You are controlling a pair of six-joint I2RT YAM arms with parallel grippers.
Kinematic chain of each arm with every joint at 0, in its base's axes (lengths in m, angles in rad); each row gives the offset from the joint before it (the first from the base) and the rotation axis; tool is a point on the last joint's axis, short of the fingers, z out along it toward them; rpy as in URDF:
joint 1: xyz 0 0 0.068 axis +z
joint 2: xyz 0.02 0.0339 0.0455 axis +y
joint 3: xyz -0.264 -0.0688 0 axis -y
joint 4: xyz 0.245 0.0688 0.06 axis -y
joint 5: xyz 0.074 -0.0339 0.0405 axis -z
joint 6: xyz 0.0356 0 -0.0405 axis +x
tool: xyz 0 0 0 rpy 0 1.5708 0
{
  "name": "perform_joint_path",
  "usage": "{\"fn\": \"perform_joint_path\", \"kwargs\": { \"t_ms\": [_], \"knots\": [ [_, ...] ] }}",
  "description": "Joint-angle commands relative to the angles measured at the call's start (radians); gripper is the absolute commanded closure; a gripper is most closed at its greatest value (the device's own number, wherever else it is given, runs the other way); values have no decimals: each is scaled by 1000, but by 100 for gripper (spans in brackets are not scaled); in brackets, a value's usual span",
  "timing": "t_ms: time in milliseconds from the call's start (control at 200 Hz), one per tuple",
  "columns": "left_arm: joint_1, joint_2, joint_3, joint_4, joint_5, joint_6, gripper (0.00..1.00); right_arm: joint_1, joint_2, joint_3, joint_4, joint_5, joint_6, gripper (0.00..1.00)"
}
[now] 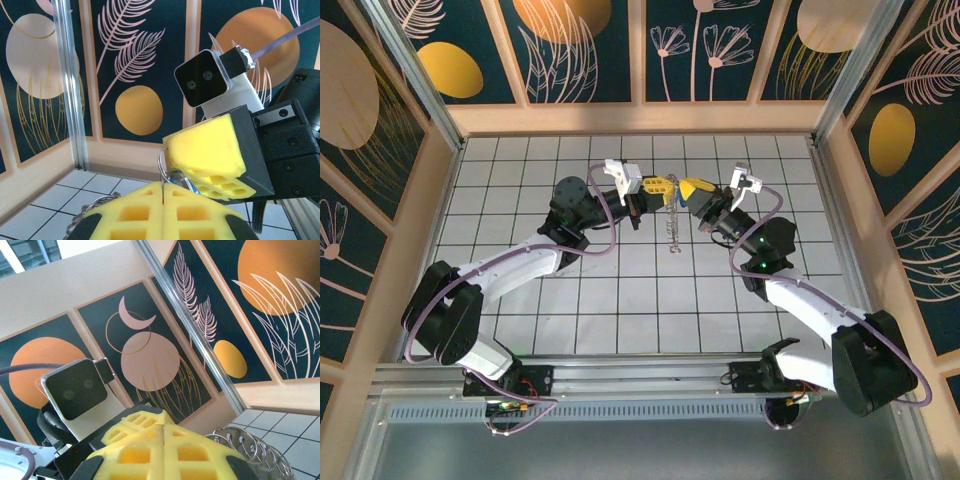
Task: Put the keys on the keyring
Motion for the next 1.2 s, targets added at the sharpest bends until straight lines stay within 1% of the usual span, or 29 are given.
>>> {"fn": "perform_joint_path", "kwargs": {
  "t_ms": [0, 641, 1191],
  "knots": [
    [-4, -14, -3, 84, 31, -20, 100, 2, 8, 31, 38, 29, -34, 100],
    [-4, -43, -32, 138, 43, -50, 100, -43, 22, -25, 27, 45, -31, 100],
    [-4, -35, -32, 180, 14, -68, 100, -37, 15, -61, 47, 13, 16, 100]
  ]
}}
